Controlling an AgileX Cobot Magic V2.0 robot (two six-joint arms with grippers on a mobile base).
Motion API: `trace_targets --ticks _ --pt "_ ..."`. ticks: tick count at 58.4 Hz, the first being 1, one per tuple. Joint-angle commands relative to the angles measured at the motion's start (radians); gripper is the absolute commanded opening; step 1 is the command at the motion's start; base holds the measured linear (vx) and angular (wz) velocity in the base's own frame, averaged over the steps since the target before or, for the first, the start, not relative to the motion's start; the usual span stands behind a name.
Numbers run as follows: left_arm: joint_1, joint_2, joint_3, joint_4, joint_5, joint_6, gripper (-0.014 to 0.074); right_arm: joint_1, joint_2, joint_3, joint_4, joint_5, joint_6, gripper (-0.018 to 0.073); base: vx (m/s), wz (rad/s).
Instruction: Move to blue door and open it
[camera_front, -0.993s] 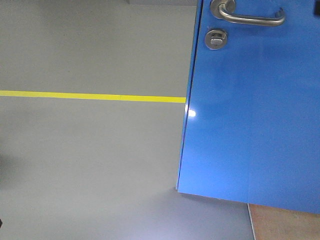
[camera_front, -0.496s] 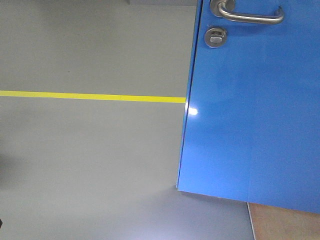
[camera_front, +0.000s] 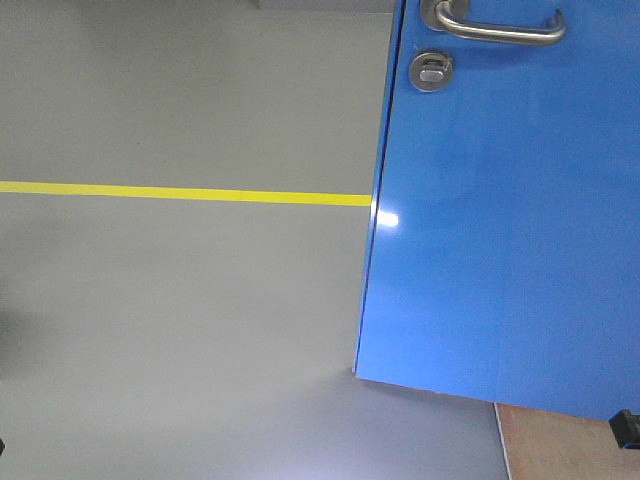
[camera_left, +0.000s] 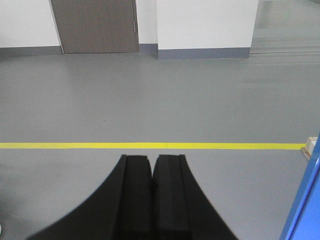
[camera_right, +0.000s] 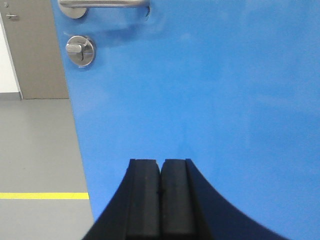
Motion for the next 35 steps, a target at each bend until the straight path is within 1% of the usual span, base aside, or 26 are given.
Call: trace_targets --ticks 1,8,19,35 --pt "-0.002 -0.012 -0.027 -0.003 -0.085 -0.007 0.0073 -0.003 -0.017 0.002 0.007 -0.093 -0.004 0.0012 0.0 0.0" --pt "-0.002 -0.012 -0.027 -0.003 -0.086 -0.007 0.0073 -0.003 -0.017 0.002 0.007 -0.085 -0.004 0.0012 0.0 0.0" --pt "-0.002 -0.012 -0.027 -0.003 -0.086 -0.007 0.0073 -0.006 -0.017 0.002 0.009 -0.027 -0.002 0.0012 0.0 0.0" --pt "-0.002 -0.012 -0.027 -0.003 -0.086 -0.007 0.0073 -0.006 -0.017 0.002 0.009 -0.027 -0.002 0.0012 0.0 0.0"
